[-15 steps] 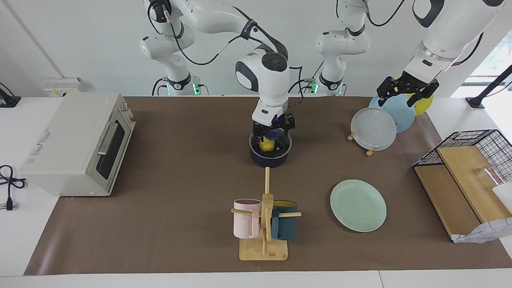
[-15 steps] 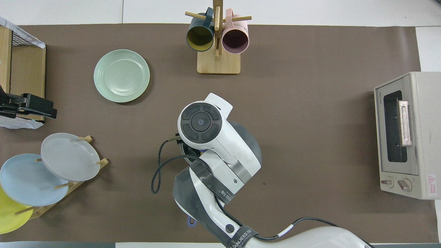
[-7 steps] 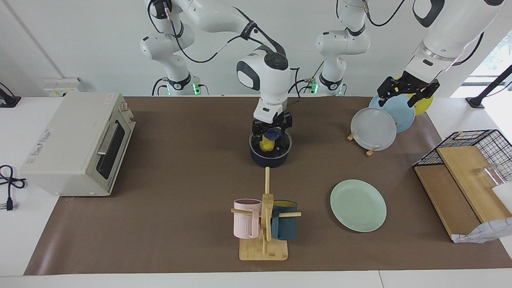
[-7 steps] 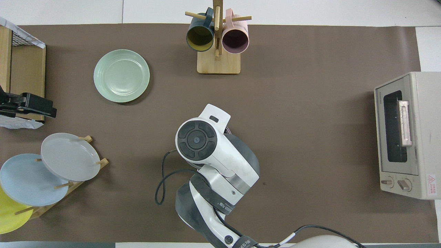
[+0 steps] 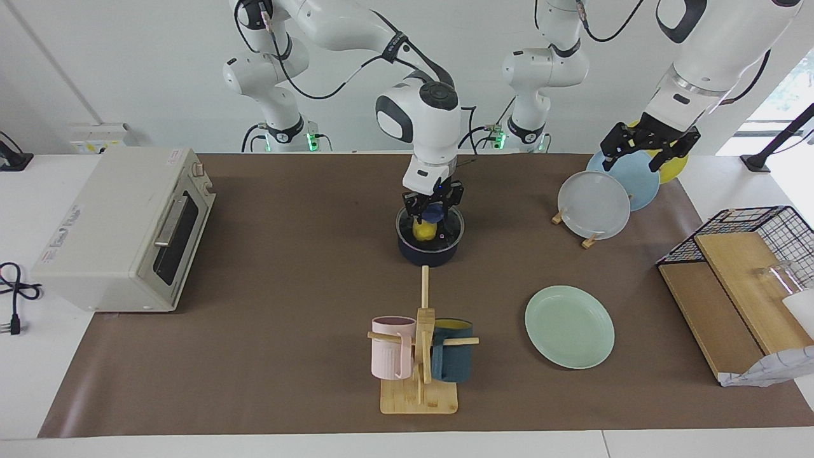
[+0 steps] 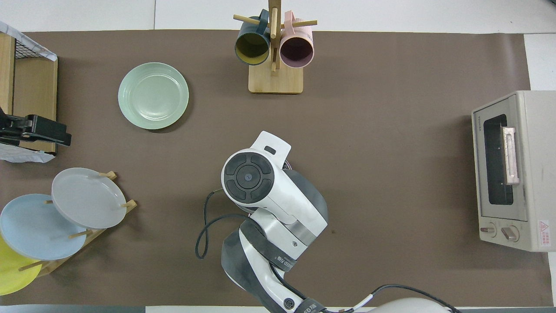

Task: Transfer potato from pot to plate
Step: 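Grasp the glass lid knob with the right gripper, then lift the lid away with the right gripper while the left gripper reaches the pot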

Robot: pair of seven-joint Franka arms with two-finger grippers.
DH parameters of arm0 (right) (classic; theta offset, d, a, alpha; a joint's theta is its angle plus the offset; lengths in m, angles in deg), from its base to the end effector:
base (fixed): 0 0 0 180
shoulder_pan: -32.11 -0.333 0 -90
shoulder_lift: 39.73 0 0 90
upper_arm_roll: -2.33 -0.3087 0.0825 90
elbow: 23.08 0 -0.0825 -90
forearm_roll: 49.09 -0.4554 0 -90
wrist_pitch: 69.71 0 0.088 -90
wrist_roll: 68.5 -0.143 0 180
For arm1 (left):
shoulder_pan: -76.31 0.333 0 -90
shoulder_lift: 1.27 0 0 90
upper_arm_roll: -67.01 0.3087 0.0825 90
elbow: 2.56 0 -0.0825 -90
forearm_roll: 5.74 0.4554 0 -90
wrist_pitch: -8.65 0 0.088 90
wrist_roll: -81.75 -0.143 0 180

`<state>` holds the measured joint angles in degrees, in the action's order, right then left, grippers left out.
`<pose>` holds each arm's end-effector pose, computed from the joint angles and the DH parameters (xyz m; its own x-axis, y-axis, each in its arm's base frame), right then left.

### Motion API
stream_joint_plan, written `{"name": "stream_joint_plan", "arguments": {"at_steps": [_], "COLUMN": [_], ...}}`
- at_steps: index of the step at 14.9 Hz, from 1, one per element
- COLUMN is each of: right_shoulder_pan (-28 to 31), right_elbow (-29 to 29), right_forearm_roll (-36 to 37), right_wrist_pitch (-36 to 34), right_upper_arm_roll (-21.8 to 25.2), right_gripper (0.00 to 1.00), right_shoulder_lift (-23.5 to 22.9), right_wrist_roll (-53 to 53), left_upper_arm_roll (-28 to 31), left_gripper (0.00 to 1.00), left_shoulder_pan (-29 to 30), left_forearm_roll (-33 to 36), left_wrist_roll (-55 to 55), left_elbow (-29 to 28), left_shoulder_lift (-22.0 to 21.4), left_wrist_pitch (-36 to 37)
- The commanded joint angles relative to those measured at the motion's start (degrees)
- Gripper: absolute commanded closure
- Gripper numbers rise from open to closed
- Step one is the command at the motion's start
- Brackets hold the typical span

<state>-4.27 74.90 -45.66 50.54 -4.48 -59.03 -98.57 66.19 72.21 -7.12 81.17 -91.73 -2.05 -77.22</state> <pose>0.5296 0.4846 0.3250 0.9676 0.2467 0.0541 0.2478 -0.9687 -0.0151 0.6102 -0.0562 0.5914 0.9943 -0.0975 -0.0437 -0.0965 -0.9950 0.0243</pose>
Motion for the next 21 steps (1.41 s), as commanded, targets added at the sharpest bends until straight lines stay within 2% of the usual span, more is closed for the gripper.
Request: {"name": "stream_joint_plan", "arguments": {"at_steps": [1, 4, 7, 11, 13, 15, 17, 19, 21], "right_shoulder_pan": [0.6, 3.1, 7.6, 15.7, 19.6, 22.9, 23.7, 23.7, 23.7], "right_elbow": [-1.6, -5.0, -5.3, -4.6, -1.2, 2.9, 7.4, 13.1, 18.5], "right_forearm_roll": [0.7, 0.7, 0.7, -0.5, -1.1, -2.4, -2.4, -2.4, -2.5], "right_wrist_pitch": [-2.8, -6.3, -6.7, -8.9, -8.5, -7.8, -4.6, 0.7, 5.5], "right_upper_arm_roll": [-0.1, 0.3, 0.7, 4.6, 6.4, 7.0, 9.5, 12.0, 13.3], "right_gripper": [0.63, 0.63, 0.63, 0.63, 0.63, 0.63, 0.63, 0.63, 0.63], "right_shoulder_lift": [1.5, 1.5, 2.7, 3.4, 4.7, 6.1, 7.4, 8.7, 10.3], "right_wrist_roll": [-1.1, -0.3, 5.5, 21.8, 28.0, 32.4, 36.3, 39.5, 41.3], "left_upper_arm_roll": [0.0, 0.0, -0.7, -0.9, -0.9, -0.9, -0.9, -0.9, -0.9], "left_gripper": [0.00, 0.00, 0.00, 0.00, 0.00, 0.00, 0.00, 0.00, 0.00], "left_shoulder_pan": [-0.1, -0.4, -1.6, -13.6, -19.3, -24.6, -29.9, -32.5, -33.7], "left_forearm_roll": [1.0, 1.0, 0.9, 0.6, 0.2, -2.4, -2.4, -2.4, -2.4], "left_wrist_roll": [0.2, 0.4, 4.2, 21.5, 25.7, 30.6, 33.6, 37.0, 38.5], "left_elbow": [-1.5, -1.4, -1.4, -7.3, -11.4, -16.9, -21.0, -23.3, -23.9], "left_shoulder_lift": [-1.2, -1.1, -0.9, -1.9, -1.2, -0.1, 3.5, 6.8, 8.8], "left_wrist_pitch": [-1.3, -1.4, -2.9, -8.8, -13.2, -21.6, -29.6, -36.3, -38.9]}}
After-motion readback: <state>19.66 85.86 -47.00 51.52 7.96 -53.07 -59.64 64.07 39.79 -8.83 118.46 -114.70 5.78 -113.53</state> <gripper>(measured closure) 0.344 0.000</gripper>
